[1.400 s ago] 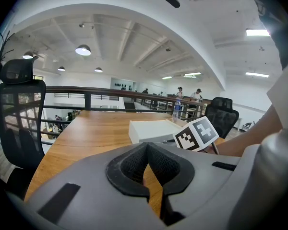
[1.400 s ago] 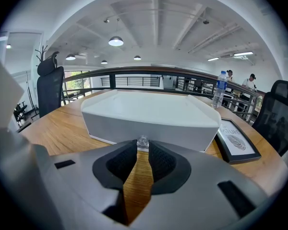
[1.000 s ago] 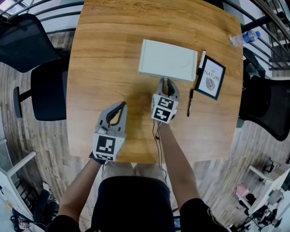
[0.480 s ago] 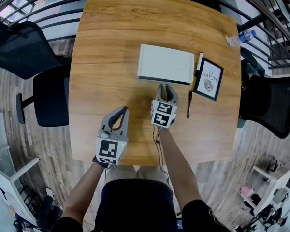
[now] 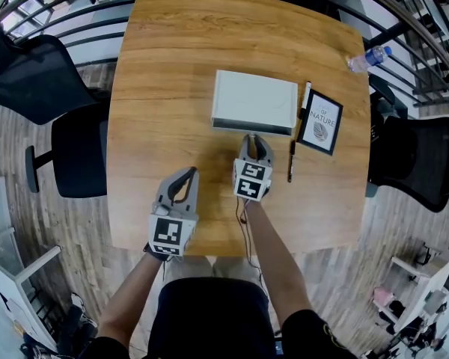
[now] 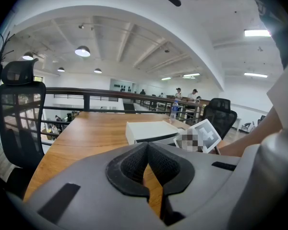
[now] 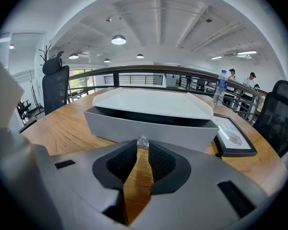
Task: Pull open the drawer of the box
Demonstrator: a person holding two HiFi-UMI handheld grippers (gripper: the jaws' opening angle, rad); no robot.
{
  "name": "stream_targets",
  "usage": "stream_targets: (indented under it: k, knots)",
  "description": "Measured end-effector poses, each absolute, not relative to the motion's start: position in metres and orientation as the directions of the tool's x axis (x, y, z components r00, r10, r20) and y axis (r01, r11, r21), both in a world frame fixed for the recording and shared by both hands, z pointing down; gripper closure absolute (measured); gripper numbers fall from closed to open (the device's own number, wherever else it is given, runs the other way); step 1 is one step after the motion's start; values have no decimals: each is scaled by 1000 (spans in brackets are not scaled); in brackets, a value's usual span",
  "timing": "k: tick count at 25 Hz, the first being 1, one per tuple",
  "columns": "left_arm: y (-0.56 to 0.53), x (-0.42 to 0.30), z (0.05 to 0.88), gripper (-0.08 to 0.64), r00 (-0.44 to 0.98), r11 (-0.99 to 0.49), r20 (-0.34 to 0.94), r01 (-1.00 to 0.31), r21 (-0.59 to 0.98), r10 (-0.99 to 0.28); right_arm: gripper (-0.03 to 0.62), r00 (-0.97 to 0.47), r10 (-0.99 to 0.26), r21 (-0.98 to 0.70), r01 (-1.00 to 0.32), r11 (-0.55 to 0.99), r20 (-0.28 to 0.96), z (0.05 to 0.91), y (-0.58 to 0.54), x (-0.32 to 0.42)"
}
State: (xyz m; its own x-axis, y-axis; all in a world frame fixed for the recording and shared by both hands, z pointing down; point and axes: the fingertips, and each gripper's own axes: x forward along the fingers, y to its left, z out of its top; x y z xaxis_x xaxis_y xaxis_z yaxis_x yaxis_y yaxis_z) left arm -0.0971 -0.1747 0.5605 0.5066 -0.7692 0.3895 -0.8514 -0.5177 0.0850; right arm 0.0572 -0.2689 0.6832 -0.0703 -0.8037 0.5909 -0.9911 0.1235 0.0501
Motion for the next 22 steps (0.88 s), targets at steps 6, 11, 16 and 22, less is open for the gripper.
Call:
stream_targets:
  k: [6, 11, 16, 22]
  knots:
    - [-169, -97, 558, 551, 506, -516, 388, -852, 86, -770, 523, -76, -800, 48, -990, 129, 596, 681, -263, 57]
    - [-168, -96, 556, 551, 506, -517, 388, -852, 84, -770, 523, -77, -796, 44, -991, 130, 600, 681, -257, 58]
    - [-168, -92, 556, 551, 506, -517, 386, -852, 83, -771, 523, -83, -794, 39, -990, 133, 602, 681, -252, 59]
    - [-166, -88, 556, 551, 510, -520, 384, -850, 85, -770, 523, -86, -789, 39, -990, 137, 608, 682, -245, 59]
